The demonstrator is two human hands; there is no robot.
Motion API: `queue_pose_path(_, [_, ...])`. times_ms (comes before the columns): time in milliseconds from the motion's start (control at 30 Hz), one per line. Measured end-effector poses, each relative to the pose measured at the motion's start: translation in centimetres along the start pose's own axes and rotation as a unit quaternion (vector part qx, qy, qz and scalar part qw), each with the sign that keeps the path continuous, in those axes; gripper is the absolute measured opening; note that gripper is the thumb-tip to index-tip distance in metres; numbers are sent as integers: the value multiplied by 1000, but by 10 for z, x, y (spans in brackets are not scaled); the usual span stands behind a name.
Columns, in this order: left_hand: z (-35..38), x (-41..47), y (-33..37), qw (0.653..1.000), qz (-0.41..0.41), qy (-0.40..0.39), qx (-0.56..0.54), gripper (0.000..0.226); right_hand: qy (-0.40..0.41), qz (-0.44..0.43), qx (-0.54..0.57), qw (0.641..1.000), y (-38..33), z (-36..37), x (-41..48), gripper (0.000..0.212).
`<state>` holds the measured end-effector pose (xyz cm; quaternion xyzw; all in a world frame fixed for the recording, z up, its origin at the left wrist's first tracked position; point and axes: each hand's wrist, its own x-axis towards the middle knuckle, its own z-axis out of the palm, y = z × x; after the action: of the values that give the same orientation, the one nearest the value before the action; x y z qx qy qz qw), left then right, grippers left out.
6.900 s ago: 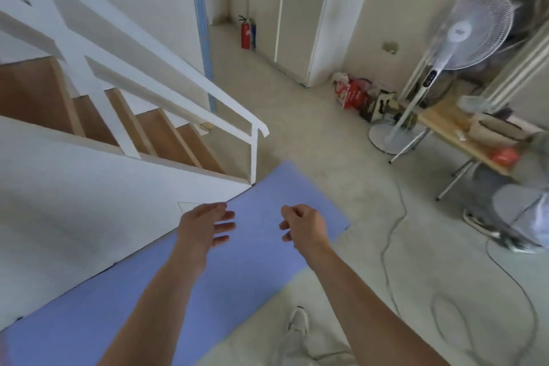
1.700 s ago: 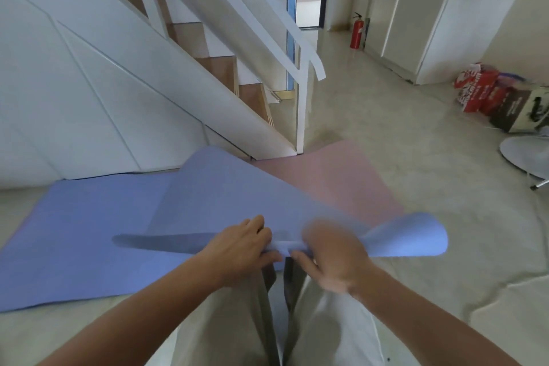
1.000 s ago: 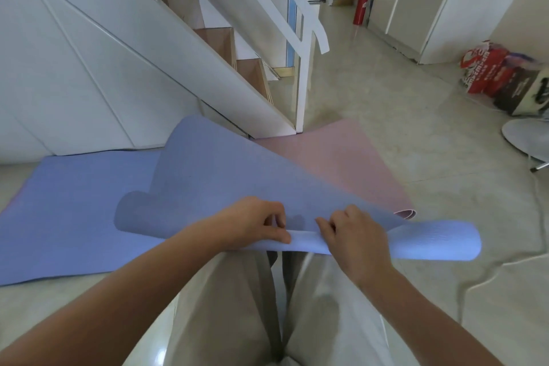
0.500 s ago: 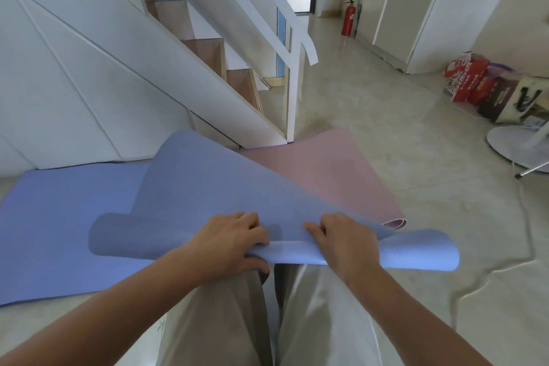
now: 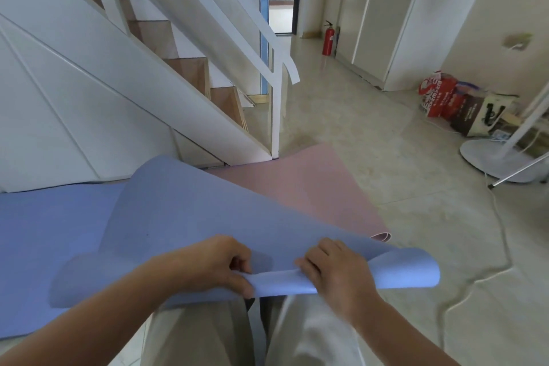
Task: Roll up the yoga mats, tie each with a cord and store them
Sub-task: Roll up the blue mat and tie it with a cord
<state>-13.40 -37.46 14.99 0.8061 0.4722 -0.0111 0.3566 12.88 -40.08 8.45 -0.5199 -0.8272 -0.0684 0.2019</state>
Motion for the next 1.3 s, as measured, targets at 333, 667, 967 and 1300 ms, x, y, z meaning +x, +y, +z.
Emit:
queue_pose_path(333, [49,-9,-3,873,131,184,433,29,-38,127,-46,990,-6,8,19,40])
queue_pose_path(667, [13,-15,-2,941,61,169,287,43,134,-3,23,991,0,4,-6,46])
queue_pose_path(967, [-11,-10,-5,980,-5,144,137,31,27,3,5,1000,3,-1,29,41])
queue_pose_path(1300, [21,2,-26,877,44,275,391,13,-50,62,12,997,2,-5,75,103])
